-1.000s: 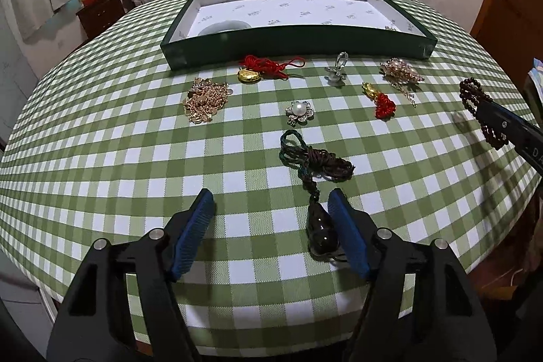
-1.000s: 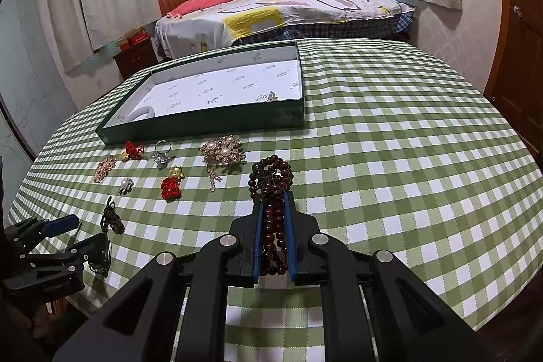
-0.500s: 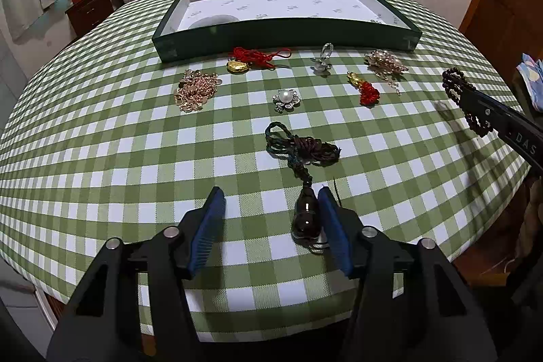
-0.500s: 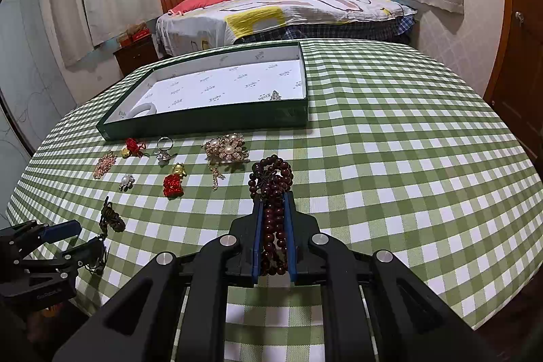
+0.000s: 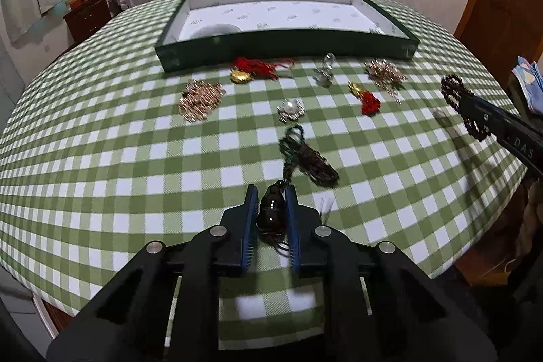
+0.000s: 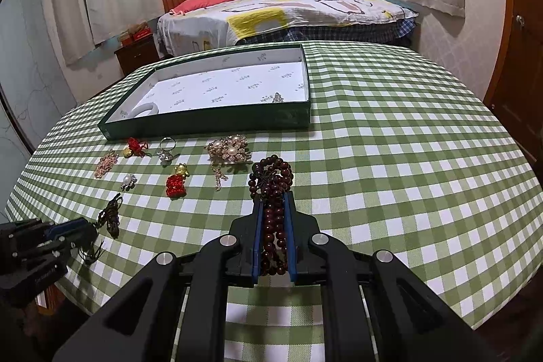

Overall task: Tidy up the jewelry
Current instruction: 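Lower the pendant into the green box with the left gripper while the right gripper releases the bracelet there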

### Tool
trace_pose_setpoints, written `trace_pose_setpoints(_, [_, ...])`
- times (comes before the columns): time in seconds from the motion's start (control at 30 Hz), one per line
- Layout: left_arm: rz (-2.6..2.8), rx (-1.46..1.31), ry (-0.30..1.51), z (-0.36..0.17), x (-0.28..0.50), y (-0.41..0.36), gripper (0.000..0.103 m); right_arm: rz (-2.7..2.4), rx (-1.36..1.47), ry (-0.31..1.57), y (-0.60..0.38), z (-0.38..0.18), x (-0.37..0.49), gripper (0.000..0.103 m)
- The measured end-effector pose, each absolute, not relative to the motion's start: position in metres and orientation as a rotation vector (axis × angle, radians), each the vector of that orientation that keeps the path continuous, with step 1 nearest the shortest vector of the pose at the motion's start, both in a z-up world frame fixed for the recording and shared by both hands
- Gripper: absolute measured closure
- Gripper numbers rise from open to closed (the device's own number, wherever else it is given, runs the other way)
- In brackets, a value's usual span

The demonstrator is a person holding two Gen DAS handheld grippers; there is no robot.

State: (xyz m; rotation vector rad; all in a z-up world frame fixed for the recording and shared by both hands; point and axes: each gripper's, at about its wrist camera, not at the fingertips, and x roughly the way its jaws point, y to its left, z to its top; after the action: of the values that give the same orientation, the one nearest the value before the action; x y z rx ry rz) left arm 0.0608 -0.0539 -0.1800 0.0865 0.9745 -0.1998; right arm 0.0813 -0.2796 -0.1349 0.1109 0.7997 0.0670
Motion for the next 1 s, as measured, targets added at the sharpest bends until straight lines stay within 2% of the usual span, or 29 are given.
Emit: trace_pose_setpoints(1.0, [-0.142, 0.122, 0.64, -0.101, 0.091, -0.042, 0.086, 0.083, -0.042, 0.666, -0.244, -0.092, 0.095, 0.091])
